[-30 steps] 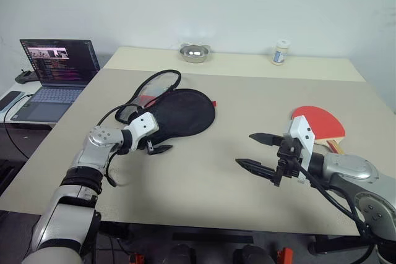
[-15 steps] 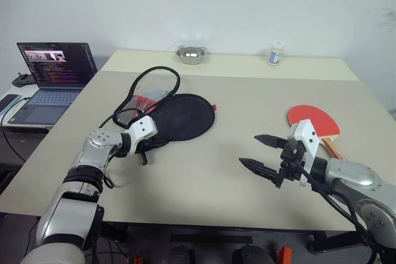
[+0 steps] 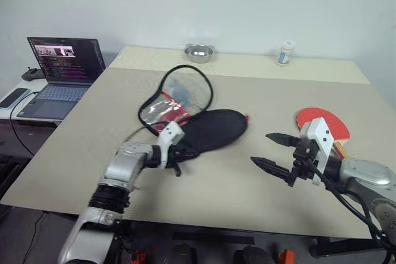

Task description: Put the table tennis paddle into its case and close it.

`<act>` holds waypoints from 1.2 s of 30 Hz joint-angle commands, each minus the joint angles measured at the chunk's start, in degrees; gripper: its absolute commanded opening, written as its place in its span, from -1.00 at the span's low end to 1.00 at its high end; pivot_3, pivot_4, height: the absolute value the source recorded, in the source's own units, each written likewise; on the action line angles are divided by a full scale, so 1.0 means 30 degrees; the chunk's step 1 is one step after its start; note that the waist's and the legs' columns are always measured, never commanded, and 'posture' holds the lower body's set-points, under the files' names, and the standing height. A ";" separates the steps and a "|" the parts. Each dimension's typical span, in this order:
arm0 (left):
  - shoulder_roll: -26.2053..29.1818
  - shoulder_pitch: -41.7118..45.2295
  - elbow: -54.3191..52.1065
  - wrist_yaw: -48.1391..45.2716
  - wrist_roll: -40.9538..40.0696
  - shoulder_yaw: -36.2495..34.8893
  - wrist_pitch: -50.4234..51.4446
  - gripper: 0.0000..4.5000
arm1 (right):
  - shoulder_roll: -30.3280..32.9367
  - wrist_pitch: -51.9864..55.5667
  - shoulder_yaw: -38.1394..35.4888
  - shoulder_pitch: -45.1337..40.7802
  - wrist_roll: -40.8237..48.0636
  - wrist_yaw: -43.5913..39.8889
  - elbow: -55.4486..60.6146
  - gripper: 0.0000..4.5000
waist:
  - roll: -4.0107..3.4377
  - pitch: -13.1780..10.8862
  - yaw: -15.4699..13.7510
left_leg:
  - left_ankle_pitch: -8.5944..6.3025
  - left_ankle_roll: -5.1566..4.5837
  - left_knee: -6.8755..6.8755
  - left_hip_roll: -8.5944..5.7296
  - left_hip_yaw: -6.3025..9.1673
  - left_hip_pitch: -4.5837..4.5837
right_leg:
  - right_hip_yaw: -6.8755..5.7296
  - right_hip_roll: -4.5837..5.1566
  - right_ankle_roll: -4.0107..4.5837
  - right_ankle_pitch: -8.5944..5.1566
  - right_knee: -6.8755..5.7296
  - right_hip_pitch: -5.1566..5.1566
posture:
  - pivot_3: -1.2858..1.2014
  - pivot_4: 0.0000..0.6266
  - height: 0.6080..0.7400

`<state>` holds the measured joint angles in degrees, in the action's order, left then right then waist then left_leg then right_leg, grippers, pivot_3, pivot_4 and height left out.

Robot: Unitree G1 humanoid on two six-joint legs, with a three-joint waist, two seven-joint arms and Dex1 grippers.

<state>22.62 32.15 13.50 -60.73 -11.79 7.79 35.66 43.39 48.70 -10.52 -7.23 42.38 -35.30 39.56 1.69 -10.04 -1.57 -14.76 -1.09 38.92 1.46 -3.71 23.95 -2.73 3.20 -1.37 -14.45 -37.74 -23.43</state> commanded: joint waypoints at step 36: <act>0.5399 0.0434 -0.2310 -0.3003 -0.1939 -0.1398 -0.4541 0.54 | -0.8461 0.6730 0.2381 -0.2835 0.2676 1.0522 -0.3119 1.00 | 0.0005 -0.0027 0.0448 | 0.0032 0.0051 -0.0047 0.0077 0.0039 -0.0021 | -0.0013 -0.0021 0.0129 -0.0004 -0.0072 -0.0049 | 0.03 -0.52 1.00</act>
<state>38.19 32.37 6.68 -68.86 -17.52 4.33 23.40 18.74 68.51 -4.08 -14.05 50.70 -4.37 30.44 1.71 -10.12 -0.23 -14.67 -0.93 38.78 1.69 -3.60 23.90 -2.77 3.14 -0.98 -14.46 -37.94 -23.58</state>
